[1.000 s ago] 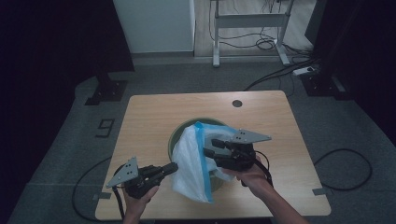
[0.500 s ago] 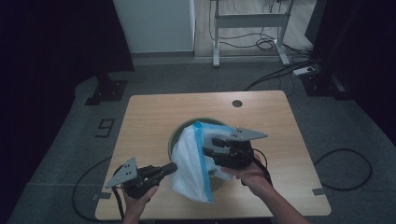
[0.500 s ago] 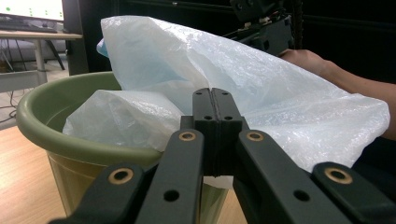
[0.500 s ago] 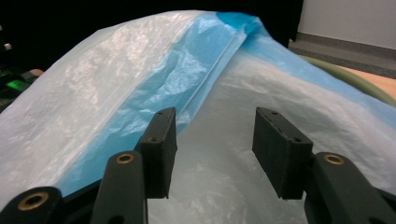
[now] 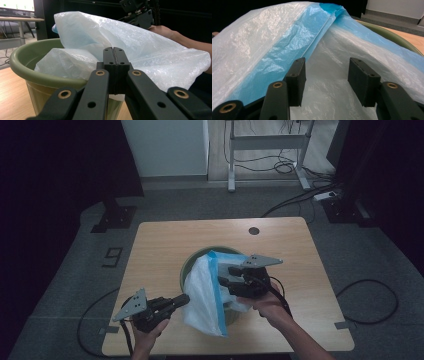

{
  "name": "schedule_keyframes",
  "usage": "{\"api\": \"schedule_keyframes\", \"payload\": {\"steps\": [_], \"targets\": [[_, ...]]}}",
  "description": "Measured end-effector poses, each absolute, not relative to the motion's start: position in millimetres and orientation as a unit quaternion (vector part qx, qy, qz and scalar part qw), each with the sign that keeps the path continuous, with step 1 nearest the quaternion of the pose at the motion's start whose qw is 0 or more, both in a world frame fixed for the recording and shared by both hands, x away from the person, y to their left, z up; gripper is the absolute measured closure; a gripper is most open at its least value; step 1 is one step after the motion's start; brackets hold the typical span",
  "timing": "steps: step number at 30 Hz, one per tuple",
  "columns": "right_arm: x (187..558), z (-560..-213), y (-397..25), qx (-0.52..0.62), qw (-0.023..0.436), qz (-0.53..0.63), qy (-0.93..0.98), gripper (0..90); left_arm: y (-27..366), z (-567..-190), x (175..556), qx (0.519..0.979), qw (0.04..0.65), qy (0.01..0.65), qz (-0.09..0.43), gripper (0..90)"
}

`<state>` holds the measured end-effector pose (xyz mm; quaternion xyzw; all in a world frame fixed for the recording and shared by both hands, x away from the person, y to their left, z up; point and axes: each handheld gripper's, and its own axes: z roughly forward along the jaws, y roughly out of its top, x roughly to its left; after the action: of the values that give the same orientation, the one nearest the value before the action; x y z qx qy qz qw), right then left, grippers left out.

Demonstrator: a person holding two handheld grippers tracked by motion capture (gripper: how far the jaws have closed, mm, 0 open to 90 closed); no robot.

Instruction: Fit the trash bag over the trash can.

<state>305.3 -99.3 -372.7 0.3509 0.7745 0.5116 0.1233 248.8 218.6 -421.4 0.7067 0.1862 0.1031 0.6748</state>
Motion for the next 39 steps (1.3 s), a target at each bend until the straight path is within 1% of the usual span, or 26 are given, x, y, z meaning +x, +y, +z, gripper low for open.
{"api": "schedule_keyframes", "payload": {"steps": [12, 25, 35, 39], "targets": [[302, -372, -97, 0.330, 0.137, 0.499, 0.789, 45.6, 220, -422, 250, 0.706, 0.675, 0.188, 0.103, 89.9], [301, -369, -93, 0.323, 0.131, 0.501, 0.792, 44.2, 220, -423, 250, 0.706, 0.675, 0.190, 0.101, 89.9], [309, -358, -86, 0.330, 0.101, 0.508, 0.789, 45.1, 221, -424, 250, 0.708, 0.673, 0.190, 0.101, 89.9], [316, -353, -86, 0.339, 0.068, 0.510, 0.788, 45.2, 222, -424, 250, 0.708, 0.672, 0.190, 0.103, 89.9]]}}
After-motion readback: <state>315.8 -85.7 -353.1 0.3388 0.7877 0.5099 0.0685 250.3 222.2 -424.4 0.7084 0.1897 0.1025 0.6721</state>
